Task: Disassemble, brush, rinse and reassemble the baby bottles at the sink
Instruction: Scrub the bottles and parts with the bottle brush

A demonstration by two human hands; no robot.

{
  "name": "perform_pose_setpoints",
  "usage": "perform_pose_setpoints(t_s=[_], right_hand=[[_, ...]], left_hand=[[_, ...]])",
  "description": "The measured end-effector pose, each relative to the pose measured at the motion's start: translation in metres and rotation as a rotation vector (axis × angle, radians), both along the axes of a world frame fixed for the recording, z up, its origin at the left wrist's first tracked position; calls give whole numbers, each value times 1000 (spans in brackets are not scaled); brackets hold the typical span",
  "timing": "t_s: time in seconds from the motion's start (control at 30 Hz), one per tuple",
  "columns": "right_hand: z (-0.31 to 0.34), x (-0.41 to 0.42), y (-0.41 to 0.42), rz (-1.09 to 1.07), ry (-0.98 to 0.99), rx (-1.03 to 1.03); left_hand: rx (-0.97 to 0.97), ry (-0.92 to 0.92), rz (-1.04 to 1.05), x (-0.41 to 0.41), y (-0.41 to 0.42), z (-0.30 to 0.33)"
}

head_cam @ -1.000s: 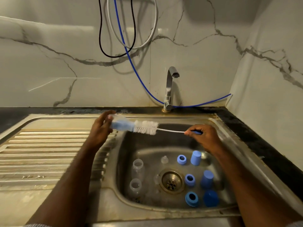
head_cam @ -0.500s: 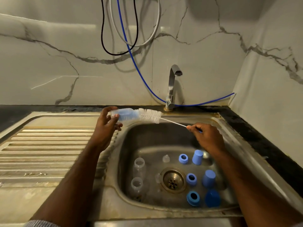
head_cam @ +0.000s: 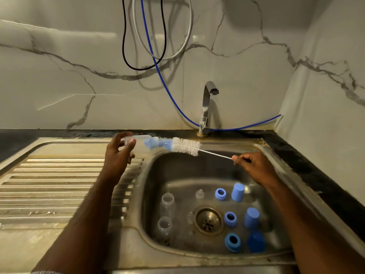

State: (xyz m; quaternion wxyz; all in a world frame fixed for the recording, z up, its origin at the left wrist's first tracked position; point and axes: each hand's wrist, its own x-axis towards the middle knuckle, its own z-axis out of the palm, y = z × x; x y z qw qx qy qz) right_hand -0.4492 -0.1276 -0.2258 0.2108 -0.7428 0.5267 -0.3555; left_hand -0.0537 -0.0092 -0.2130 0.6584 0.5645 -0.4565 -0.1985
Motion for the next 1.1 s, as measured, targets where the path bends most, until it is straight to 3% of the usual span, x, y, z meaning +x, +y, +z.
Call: perform_pose_setpoints(t_s=[0.23,0.3,0.4,0.43,0.57,0.7,0.83,0.97,1.1], right_hand=[[6,7,1,73,-67,146],[9,10,5,72,-71,206],[13,12,9,41,-83,314],[14,11,9,23,-81,342],[9,13,9,-8,-117,379],[-1,23,9,22,-178,324],[-1,30,14,77,-282,197],[-3,30,14,128,-205,131],[-7,31,11,145,-112,50]], left_hand=[[-65,178,194,-6,-7,-5],[-23,100,280,-14,-9,-6],[24,-173,404,-26,-13,-5],[18,-173,429,-30,-14,-3],[35,73,522,-31,-15,-4],[53,112,339,-33,-18,-10],[140,338,95,-46,-21,-6],[206,645,-136,-51,-21,-5],[283,640,-220,-64,-18,-4]])
